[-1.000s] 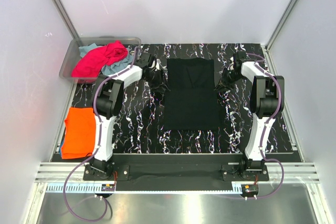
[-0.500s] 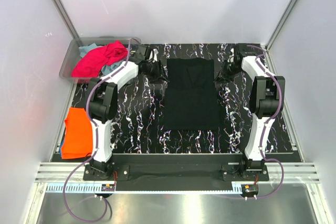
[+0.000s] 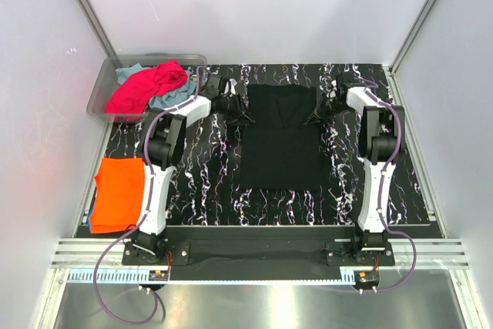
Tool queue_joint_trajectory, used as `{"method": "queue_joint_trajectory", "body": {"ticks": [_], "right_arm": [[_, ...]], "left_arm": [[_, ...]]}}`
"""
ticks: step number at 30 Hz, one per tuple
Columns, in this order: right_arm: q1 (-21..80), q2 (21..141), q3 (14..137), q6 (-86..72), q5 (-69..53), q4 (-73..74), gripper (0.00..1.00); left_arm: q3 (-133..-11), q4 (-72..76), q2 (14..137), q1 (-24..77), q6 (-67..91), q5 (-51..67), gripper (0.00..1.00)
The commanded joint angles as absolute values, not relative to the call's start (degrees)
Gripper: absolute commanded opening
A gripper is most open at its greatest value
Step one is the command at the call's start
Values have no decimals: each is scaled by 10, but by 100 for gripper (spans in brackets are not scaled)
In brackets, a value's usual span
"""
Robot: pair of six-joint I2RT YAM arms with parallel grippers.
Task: Fold and stack the t-shirts
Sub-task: Fold the tshirt
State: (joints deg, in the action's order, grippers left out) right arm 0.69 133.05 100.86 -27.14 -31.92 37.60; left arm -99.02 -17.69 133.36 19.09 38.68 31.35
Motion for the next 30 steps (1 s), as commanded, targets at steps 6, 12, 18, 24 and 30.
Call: {"method": "queue_joint_trajectory", "body": {"ticks": [6, 12, 18, 24, 30], "right_arm": [[-19, 1337, 1163, -198, -218, 491, 30], [-20, 1259, 1191, -165, -118, 590, 62], [-20, 1067, 908, -225, -169, 529, 70], [-15, 845, 604, -347, -257, 417, 71], [-14, 665, 430, -456, -264, 373, 68]], "left_arm": [[-1078, -285, 1317, 178, 316, 258, 44], [-1013, -316, 1172, 178, 307, 213, 61], [-756, -295, 947, 208, 408, 134, 61], [-465, -159, 744, 307, 625, 83, 61], [-323, -31, 693, 393, 801, 38, 60]]}}
